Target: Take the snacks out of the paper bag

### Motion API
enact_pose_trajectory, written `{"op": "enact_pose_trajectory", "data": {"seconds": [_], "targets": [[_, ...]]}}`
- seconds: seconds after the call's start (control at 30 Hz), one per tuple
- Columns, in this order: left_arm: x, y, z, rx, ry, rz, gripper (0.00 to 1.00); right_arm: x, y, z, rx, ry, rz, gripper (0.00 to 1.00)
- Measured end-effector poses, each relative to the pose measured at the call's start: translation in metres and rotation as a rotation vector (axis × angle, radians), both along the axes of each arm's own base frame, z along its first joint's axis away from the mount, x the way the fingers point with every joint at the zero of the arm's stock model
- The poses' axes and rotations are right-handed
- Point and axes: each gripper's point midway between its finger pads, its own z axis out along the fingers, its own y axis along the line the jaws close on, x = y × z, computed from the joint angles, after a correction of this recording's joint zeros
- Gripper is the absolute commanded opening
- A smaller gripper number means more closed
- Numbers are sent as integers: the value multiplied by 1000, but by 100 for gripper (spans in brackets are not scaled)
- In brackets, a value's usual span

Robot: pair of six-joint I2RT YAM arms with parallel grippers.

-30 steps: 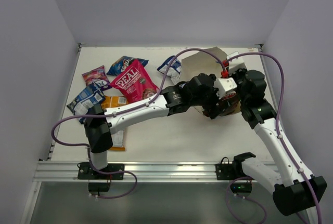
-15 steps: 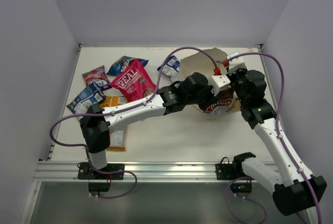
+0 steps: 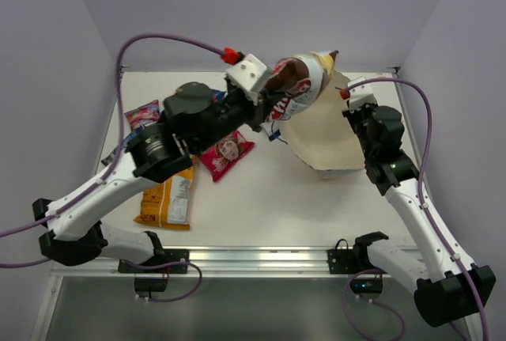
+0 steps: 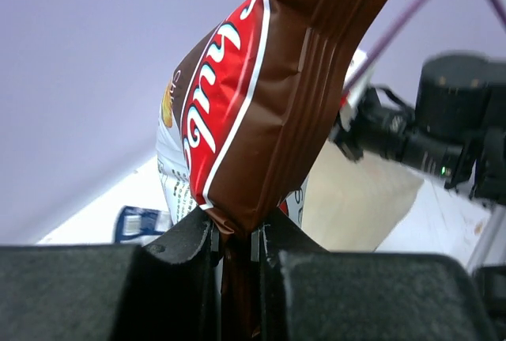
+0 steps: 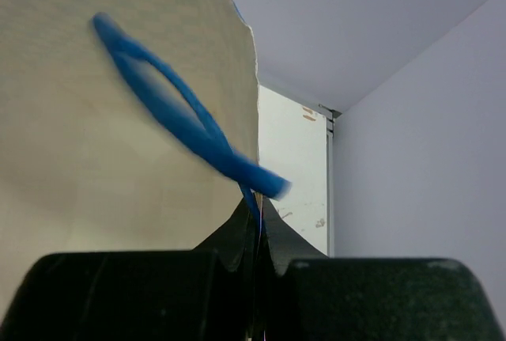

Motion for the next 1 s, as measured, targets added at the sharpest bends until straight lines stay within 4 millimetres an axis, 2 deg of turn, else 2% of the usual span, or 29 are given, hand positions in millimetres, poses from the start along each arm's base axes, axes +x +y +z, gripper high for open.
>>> {"op": "enact_pose_trajectory", "data": {"seconds": [0.07, 0.23, 0.3, 0.4, 0.47, 0.53, 0.6, 0.7, 0.77, 0.83, 0.93, 1.0], "targets": [[-6, 31, 31, -60, -36, 57, 0, 1, 0, -2, -2, 6, -2, 0], [-27, 117, 89, -188, -81, 195, 0, 2, -1, -4, -5, 12, -9, 0], [-34, 146, 98, -223, -63, 248, 0, 3, -2, -4, -4, 10, -12, 0], [-43, 177, 91, -243, -5, 303, 0, 3, -4, -3, -5, 8, -22, 0], [-44, 183, 71, -214, 53, 327, 0, 2, -6, -3, -5, 6, -31, 0], [-40, 175, 35, -149, 125, 340, 0, 3, -6, -3, -5, 6, -33, 0], [-36, 162, -9, -55, 201, 345, 0, 2, -7, -3, -5, 5, -36, 0], [-34, 133, -88, 119, 333, 319, 0, 2, -8, -3, -4, 5, -44, 0], [-38, 115, -138, 232, 427, 277, 0, 2, -10, -3, -5, 5, -55, 0], [-47, 99, -179, 319, 515, 218, 0, 2, -10, -3, -5, 4, -59, 0], [-63, 88, -218, 394, 612, 138, 0, 2, -10, -3, -4, 4, -59, 0], [-74, 82, -232, 408, 656, 75, 0, 2, -10, -2, -3, 4, -59, 0]]}}
